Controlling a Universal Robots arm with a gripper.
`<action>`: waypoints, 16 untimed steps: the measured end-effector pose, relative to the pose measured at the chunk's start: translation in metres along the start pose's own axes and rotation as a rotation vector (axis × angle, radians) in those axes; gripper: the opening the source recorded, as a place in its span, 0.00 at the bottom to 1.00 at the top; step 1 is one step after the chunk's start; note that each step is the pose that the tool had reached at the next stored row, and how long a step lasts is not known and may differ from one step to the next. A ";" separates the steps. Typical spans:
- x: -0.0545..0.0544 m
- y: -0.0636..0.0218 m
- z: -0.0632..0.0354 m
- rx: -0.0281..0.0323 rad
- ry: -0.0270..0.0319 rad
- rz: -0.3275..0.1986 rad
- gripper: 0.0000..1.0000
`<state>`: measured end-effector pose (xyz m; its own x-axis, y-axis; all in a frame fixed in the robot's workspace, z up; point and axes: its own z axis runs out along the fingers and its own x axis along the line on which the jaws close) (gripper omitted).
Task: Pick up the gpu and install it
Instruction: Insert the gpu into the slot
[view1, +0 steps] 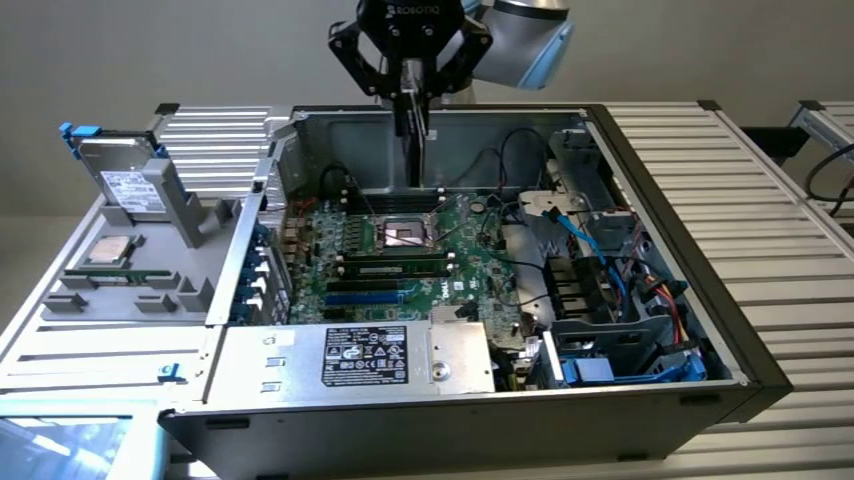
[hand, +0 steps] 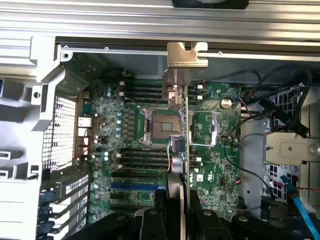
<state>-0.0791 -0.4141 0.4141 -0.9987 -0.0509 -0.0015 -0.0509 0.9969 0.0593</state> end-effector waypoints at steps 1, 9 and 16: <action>0.000 0.0000 0.0001 0.0000 0.0011 -0.018 0.29; 0.000 -0.0001 0.0011 -0.0002 0.0097 -0.164 0.29; -0.001 -0.0001 0.0018 -0.0004 0.0172 -0.291 0.29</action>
<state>-0.0783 -0.4141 0.4123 -0.9419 -0.3359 -0.0016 -0.3354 0.9402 0.0592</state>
